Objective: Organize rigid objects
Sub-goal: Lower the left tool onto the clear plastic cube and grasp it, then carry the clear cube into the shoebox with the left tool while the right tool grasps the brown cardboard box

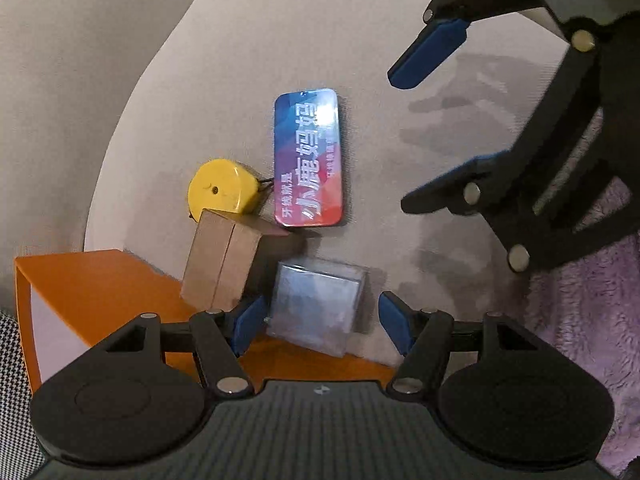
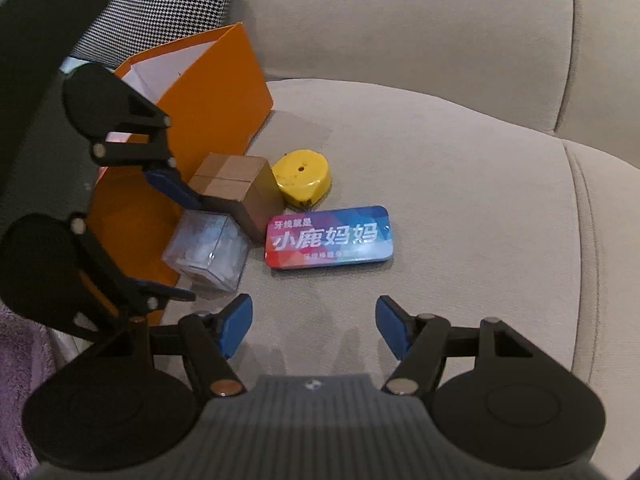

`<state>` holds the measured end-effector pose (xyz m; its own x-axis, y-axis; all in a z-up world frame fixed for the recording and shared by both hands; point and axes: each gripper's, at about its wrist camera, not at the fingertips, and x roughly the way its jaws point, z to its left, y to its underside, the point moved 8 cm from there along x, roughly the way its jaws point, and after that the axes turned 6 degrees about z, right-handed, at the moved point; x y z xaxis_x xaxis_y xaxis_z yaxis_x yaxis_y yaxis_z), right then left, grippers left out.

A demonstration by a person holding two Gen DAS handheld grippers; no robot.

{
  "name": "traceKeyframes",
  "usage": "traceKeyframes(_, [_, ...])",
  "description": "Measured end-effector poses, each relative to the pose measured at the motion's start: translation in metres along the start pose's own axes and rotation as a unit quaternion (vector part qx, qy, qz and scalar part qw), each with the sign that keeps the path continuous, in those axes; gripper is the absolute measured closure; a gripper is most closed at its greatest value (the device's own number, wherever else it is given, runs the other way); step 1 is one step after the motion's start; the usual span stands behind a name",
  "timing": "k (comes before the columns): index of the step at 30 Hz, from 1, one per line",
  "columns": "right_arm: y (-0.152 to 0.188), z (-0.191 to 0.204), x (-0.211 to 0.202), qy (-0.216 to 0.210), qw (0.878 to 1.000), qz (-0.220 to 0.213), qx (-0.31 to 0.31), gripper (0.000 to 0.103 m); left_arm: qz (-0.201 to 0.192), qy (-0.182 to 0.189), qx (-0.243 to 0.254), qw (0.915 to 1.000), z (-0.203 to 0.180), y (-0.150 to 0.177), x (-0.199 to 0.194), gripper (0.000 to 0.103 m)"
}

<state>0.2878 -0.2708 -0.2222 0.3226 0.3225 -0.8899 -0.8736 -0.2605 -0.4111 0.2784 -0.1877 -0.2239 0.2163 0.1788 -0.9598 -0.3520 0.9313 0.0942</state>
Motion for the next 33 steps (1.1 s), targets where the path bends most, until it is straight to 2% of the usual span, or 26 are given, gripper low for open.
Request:
traceKeyframes(7, [-0.007, 0.004, 0.004, -0.01, 1.0, -0.001, -0.005, 0.034, 0.013, 0.01, 0.008, 0.9998, 0.001, -0.006, 0.011, 0.026])
traceKeyframes(10, [-0.01, 0.005, 0.006, -0.01, 1.0, -0.003, -0.009, 0.034, 0.01, 0.026, 0.001, 0.9996, 0.002, -0.007, 0.017, 0.034])
traceKeyframes(11, [-0.012, 0.004, 0.006, -0.01, 1.0, -0.003, -0.008, 0.034, 0.006, 0.034, -0.002, 0.9994, 0.001, -0.007, 0.017, 0.042])
traceKeyframes(13, [-0.014, 0.004, 0.008, -0.009, 1.0, -0.003, -0.008, 0.034, 0.0, 0.041, -0.006, 0.9991, -0.001, -0.006, 0.017, 0.044])
traceKeyframes(18, [-0.019, 0.007, 0.01, -0.006, 1.0, 0.002, -0.024, 0.034, -0.03, 0.054, -0.042, 0.9972, 0.003, 0.002, 0.012, 0.045])
traceKeyframes(25, [-0.029, 0.021, 0.006, 0.0, 0.997, 0.007, -0.078, 0.036, -0.078, 0.06, -0.089, 0.9911, 0.012, 0.011, -0.014, 0.046])
traceKeyframes(33, [-0.046, 0.04, -0.006, 0.013, 0.986, 0.026, -0.163, 0.04, -0.121, 0.07, -0.116, 0.9833, 0.029, 0.025, -0.064, 0.046])
